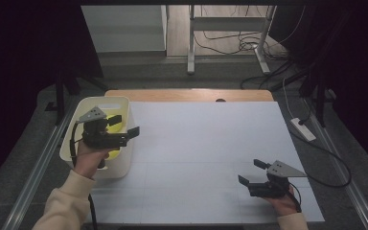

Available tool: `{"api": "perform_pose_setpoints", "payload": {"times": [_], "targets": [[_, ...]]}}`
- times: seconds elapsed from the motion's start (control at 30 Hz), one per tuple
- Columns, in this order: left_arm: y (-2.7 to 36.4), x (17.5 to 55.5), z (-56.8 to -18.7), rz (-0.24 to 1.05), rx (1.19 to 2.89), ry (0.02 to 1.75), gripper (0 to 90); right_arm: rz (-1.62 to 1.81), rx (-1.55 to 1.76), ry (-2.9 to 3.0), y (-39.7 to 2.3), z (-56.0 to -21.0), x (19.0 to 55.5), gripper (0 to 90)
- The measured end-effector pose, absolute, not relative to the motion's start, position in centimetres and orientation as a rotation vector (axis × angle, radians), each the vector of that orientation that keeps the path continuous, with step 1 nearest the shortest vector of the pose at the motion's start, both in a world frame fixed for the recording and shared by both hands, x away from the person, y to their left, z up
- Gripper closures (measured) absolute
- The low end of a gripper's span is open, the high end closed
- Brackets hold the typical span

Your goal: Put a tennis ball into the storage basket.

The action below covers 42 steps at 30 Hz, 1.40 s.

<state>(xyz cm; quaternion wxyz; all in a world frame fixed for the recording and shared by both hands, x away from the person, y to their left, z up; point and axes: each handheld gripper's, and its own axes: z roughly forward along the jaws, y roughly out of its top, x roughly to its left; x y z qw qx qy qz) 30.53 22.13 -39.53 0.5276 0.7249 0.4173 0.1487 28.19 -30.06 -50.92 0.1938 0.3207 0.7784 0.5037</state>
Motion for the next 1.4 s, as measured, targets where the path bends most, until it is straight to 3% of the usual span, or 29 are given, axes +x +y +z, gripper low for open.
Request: {"api": "perform_pose_setpoints", "payload": {"times": [0.8,1.4], "targets": [[15.4,26.4,-41.8,0.349,1.841,0.770,10.2,1.401,0.888,2.185,-30.2,-50.8,27.7,11.8],[15.3,24.2,-45.4,0.329,1.879,0.742,11.0,1.389,0.880,2.198,-29.9,-50.9,27.6,11.8]]}}
